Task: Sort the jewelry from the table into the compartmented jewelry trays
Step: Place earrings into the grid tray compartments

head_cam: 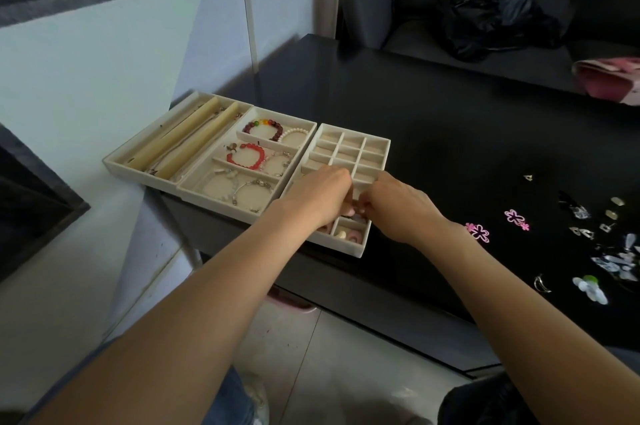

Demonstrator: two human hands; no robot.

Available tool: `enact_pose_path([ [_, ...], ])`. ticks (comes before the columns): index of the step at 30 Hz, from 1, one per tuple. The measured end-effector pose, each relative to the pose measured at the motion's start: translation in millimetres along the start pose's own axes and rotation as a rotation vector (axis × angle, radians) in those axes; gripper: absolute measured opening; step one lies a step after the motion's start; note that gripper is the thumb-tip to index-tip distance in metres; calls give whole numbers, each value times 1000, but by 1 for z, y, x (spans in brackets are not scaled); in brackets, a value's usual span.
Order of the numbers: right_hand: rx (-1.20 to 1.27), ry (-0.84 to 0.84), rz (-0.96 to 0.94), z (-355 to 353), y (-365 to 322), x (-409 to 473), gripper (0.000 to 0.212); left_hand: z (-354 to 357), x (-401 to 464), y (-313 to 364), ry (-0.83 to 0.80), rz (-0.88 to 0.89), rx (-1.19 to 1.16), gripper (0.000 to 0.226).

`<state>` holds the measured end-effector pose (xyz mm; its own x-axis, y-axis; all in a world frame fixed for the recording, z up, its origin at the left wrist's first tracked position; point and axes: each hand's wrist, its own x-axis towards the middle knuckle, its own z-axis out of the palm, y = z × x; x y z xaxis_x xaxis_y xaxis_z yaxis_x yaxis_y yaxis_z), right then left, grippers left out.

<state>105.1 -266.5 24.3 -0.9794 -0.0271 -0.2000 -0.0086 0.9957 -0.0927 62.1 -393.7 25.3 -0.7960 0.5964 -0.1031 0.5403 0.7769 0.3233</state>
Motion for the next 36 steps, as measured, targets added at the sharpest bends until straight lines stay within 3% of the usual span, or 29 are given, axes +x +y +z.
enact_pose_path([
  [8,3,2,0,-4,3,-4,23,-4,3,0,-87,-11,-13,6],
  [21,124,11,-55,-4,8,-12,23,-13,7,-2,-129,-29,-65,11],
  [25,187,84,-40,1,7,-9,21,-18,3,-9,-58,-35,-84,28],
  [31,273,98,-11,6,1,-2,16,-13,-4,-18,-17,25,75,52],
  [36,278,133,20,12,-2,3,15,-8,-5,-21,-28,99,221,46],
])
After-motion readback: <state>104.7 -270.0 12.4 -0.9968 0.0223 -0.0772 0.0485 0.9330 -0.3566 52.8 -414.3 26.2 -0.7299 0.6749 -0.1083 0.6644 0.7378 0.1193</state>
